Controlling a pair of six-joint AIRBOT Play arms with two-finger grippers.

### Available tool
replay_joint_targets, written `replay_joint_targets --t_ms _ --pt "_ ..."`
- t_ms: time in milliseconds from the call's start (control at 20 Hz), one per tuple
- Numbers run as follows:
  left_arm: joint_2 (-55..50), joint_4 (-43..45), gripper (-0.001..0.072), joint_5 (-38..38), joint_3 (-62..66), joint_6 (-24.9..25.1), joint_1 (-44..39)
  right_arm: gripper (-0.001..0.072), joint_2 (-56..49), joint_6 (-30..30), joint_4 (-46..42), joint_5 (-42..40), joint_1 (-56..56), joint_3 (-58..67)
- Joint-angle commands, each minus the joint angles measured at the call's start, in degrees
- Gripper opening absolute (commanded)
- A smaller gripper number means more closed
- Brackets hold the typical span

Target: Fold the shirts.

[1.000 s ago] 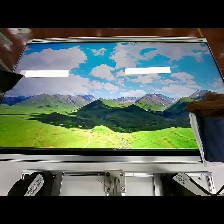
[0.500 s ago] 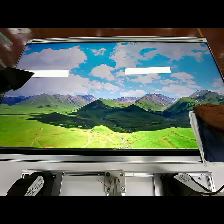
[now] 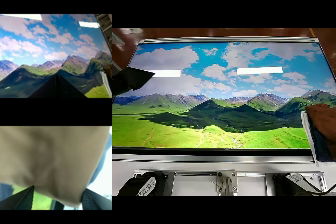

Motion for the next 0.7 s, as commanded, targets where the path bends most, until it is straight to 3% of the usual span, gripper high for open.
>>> replay_joint_targets --t_ms 0,100,150,300,400,500,550,600,650 --pt "-0.20 0.02 0.0040 0.11 0.02 -0.02 -0.83 0.0677 2.36 -1.73 2.34 2.97 -0.07 3.78" --pt "-0.55 0.02 0.0040 0.02 0.00 -0.02 -0.85 0.0673 4.13 -2.86 5.51 1.53 0.04 10.80" --pt "-0.87 0.07 0.0039 -0.02 0.00 -0.02 -1.36 0.0614 5.05 -4.90 8.87 -0.63 0.42 14.80" --pt "-3.91 4.76 0.0037 0.31 0.00 -0.17 -7.32 0.0606 7.78 -12.90 19.08 -6.78 6.69 21.88" --pt "-8.26 17.31 0.0037 0.59 0.24 -8.70 -15.52 0.0606 8.72 -13.79 18.43 -6.64 15.98 22.84" --pt "-14.01 33.48 0.0037 -6.19 3.08 -21.22 -23.28 0.0609 8.15 -13.51 13.62 -0.15 26.62 22.80" --pt "-17.70 40.52 0.0038 -11.28 5.64 -24.57 -27.08 0.0660 7.30 -12.98 9.05 3.80 31.58 22.23" --pt "-21.31 44.39 0.0060 -14.80 8.39 -25.07 -29.92 0.0672 5.88 -10.82 4.85 8.72 35.58 21.33" --pt "-24.09 45.70 0.0299 -16.04 10.84 -25.09 -31.61 0.0672 4.57 -10.36 3.17 12.31 37.83 20.33"
